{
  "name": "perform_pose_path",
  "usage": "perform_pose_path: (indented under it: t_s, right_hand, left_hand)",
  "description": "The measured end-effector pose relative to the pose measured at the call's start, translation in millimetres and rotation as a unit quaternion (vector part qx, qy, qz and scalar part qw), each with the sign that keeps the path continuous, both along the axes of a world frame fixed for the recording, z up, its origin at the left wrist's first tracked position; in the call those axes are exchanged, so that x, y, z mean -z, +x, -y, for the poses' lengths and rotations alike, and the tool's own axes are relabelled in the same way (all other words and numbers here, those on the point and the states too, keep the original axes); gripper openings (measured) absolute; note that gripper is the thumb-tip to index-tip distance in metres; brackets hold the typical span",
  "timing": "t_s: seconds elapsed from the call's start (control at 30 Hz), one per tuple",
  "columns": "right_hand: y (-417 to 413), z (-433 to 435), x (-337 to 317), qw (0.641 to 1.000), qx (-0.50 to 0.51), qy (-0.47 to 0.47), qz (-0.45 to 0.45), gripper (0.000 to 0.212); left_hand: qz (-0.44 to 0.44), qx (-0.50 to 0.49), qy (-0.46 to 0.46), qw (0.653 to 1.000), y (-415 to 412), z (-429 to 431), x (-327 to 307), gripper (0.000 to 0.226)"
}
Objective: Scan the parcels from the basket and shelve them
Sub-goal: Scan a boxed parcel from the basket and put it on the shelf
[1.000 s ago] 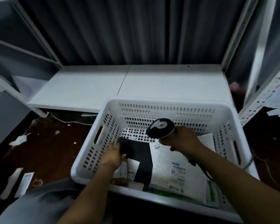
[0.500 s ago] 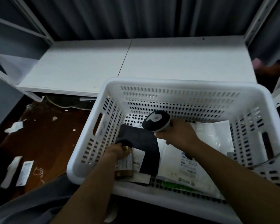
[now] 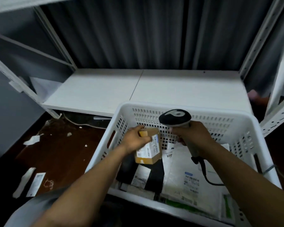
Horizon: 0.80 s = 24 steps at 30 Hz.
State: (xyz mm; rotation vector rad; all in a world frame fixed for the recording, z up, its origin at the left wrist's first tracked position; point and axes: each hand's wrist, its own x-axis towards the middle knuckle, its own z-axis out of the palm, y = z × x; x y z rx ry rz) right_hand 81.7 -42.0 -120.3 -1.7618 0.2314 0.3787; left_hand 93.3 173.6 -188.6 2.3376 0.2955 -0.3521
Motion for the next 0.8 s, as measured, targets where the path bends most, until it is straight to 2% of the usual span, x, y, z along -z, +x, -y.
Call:
perform_pose_path:
  t_s: [0.1,0.17,0.3,0.37,0.43,0.57,0.63,0.8]
  right_hand:
    - [-14,5,-22,0.999,0.029,0.043,-0.016,0.024]
    - [-24,8,-32,0.993,0.047,0.096,-0.04,0.024]
    - [-38,7,-41,0.985,0.018,0.161,-0.054,0.027]
    - [-42,4,-45,0.983,0.019,0.179,-0.036,0.024]
    - [-45,3,-48,0.979,0.034,0.202,-0.009,0.02]
    - [-46,9,-56,0.975,0.081,0.204,0.026,0.018]
    - [-47,14,-58,0.973,0.089,0.211,0.035,0.019]
    - [-46,26,-61,0.98,0.081,0.175,0.058,0.017]
  left_hand:
    - [0.048,-0.062,-0.062,0.995,-4,10,-50,0.049]
    - [0.079,-0.113,-0.124,0.983,-14,15,-74,0.031]
    - [0.073,-0.148,-0.255,0.953,-38,22,-95,0.02]
    - [0.058,-0.136,-0.291,0.945,-43,21,-93,0.028]
    - [0.042,-0.114,-0.31,0.943,-42,20,-94,0.052]
    - [0.046,-0.028,-0.279,0.959,-39,17,-107,0.084]
    - [0.041,0.006,-0.261,0.965,-39,16,-113,0.085]
    - [0.062,-0.003,-0.28,0.958,-38,13,-123,0.059]
